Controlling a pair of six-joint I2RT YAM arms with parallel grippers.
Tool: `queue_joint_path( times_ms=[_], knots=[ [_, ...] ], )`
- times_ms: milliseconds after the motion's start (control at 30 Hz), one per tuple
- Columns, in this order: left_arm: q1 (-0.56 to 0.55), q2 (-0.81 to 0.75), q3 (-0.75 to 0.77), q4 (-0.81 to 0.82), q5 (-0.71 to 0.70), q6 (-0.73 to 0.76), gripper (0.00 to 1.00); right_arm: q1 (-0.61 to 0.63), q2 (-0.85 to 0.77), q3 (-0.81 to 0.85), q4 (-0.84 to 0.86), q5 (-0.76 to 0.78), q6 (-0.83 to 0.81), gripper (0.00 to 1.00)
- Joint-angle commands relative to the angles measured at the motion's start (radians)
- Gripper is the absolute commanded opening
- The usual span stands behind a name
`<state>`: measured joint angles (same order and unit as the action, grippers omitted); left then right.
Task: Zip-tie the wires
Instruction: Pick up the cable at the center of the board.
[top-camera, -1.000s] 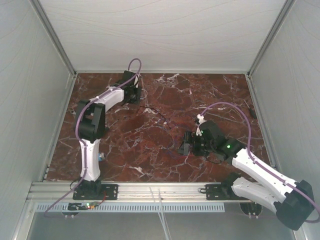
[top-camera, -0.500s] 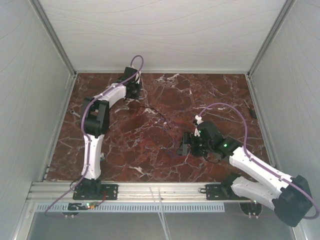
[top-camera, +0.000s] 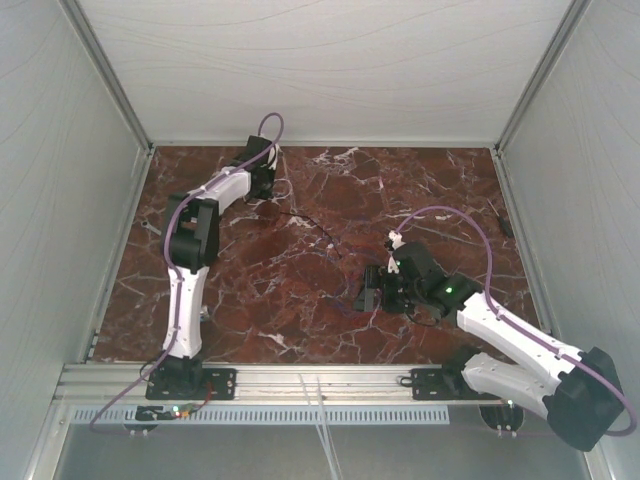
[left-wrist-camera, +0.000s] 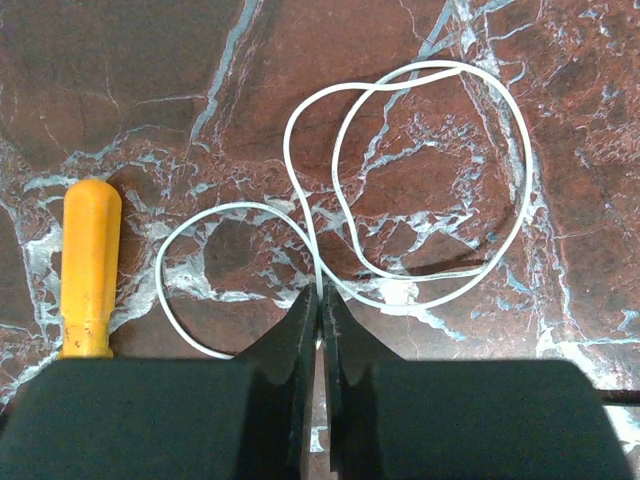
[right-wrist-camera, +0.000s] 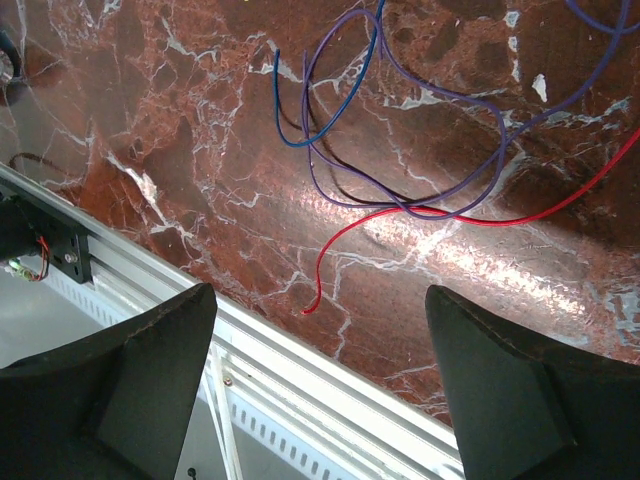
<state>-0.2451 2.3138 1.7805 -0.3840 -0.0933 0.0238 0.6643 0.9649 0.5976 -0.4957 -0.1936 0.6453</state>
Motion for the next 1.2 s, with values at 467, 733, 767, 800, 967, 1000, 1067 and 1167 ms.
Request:
queue_joint_path(
  times_ms=[467,733,767,800,967,1000,1067,1167],
  knots=[
    [-0.052,-0.4,0.049,-0.112,0.071,-0.113,0.0,-0.006,-0.128,0.076,0.068,0.127,-0.131,0.84],
    [-0.071,-0.72,-0.153,-0.046,0.338,-0.25,0.0,-0.006,-0.218,0.099,0.127,0.148,-0.202,0.85],
    [-0.074,-0.758,-0.179,-0.039,0.378,-0.269,0.0,-0.007,-0.23,0.104,0.132,0.153,-0.211,0.85],
    [-0.075,-0.795,-0.201,-0.034,0.411,-0.29,0.0,-0.007,-0.243,0.105,0.14,0.158,-0.221,0.85],
    [-0.078,-0.953,-0.278,-0.021,0.589,-0.397,0.0,-0.008,-0.333,0.069,0.235,0.134,-0.278,0.86],
    [-0.078,-0.98,-0.288,-0.021,0.613,-0.418,0.0,-0.008,-0.353,0.059,0.264,0.117,-0.289,0.86],
    [-0.079,-1.031,-0.315,-0.017,0.659,-0.46,0.0,-0.008,-0.384,0.043,0.322,0.075,-0.308,0.86],
    [-0.079,-1.105,-0.382,0.037,0.776,-0.506,0.0,-0.006,-0.408,0.037,0.408,-0.01,-0.325,0.86]
  ],
)
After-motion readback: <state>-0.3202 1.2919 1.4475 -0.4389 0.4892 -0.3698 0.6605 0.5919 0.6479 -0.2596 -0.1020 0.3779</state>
